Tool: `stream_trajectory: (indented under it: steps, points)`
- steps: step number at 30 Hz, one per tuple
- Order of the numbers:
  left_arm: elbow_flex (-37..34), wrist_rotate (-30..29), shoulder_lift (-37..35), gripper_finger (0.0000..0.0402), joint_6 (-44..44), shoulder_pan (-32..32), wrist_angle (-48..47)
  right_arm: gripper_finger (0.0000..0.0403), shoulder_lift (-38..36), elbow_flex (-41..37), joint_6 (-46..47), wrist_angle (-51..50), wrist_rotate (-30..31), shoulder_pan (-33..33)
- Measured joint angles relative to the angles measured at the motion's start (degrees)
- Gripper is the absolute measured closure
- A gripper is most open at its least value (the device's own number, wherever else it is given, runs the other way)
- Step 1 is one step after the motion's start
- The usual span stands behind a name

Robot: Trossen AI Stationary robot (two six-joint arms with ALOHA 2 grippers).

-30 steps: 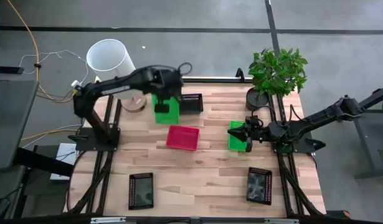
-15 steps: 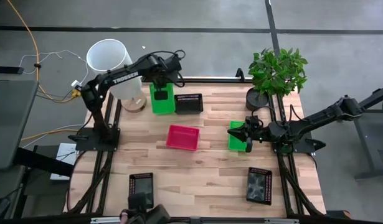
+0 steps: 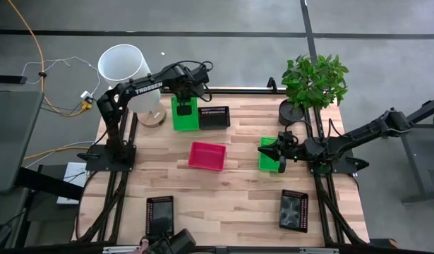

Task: Stack baskets by color
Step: Stack the bottom left green bin on the top left green bin

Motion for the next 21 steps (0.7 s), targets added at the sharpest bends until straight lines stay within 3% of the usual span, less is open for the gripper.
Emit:
stream_trajectory:
  steps: [12, 21]
  points:
    - [0.00, 2.34, 0.00, 0.0392, 0.00, 0.15, 0.02, 0.0403, -0.02, 0.00, 0.00, 0.00, -0.01, 0.00]
    - [0.00, 2.32, -0.02, 0.0331, 0.00, 0.15, 0.07, 0.0403, 0.00, 0.00, 0.00, 0.00, 0.01, 0.00]
